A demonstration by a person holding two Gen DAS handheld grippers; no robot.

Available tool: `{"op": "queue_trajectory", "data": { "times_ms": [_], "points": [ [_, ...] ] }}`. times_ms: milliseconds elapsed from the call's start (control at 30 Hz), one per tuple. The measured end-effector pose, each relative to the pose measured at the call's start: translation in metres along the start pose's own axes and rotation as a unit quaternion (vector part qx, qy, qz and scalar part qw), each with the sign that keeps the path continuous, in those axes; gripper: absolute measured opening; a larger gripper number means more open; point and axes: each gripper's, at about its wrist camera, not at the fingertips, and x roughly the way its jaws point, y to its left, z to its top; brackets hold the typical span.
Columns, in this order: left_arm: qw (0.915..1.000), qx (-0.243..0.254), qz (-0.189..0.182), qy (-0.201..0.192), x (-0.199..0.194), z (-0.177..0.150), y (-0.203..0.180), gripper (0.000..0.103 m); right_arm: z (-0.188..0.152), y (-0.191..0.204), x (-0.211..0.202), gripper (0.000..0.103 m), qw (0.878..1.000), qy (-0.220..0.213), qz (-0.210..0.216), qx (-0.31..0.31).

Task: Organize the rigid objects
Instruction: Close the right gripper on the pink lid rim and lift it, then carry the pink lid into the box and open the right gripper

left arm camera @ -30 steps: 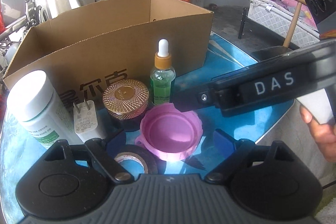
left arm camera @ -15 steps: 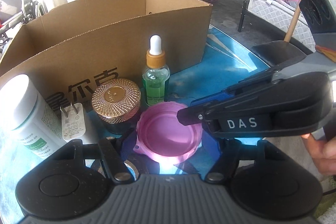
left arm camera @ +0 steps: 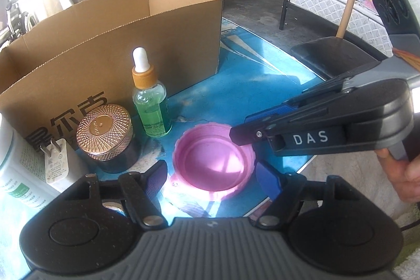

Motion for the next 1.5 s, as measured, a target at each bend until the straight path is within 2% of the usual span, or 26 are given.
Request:
{"op": "queue_trajectory", "data": {
  "times_ms": [433, 600, 667, 900, 1200, 1500],
  "points": [
    [0.9996, 0.020, 0.010, 0.014, 0.016, 0.000, -0.004, 0.076, -0.003, 0.001, 0.009, 0.017, 1.000, 0.005, 0.008, 0.000],
    [0.9998, 0.015, 0.006, 0.012, 0.015, -0.001, -0.001, 0.075, -0.005, -0.001, 0.012, 0.016, 1.000, 0.002, 0.013, 0.006],
    [0.9998, 0.015, 0.009, 0.012, 0.014, -0.001, -0.003, 0.074, -0.005, 0.001, 0.013, 0.012, 1.000, 0.004, 0.017, 0.005],
    [0.9998, 0.016, 0.011, 0.010, 0.011, 0.000, -0.007, 0.073, -0.008, 0.006, 0.007, 0.012, 1.000, -0.003, 0.010, -0.006],
    [0.9993, 0.032, 0.017, -0.012, -0.008, 0.005, -0.020, 0.073, -0.013, 0.007, -0.020, 0.012, 0.999, -0.031, 0.006, -0.007],
    [0.9960, 0.056, 0.030, -0.064, -0.045, 0.014, -0.039, 0.073, -0.013, 0.015, -0.068, 0.013, 0.996, -0.085, -0.006, -0.017]
  ]
}}
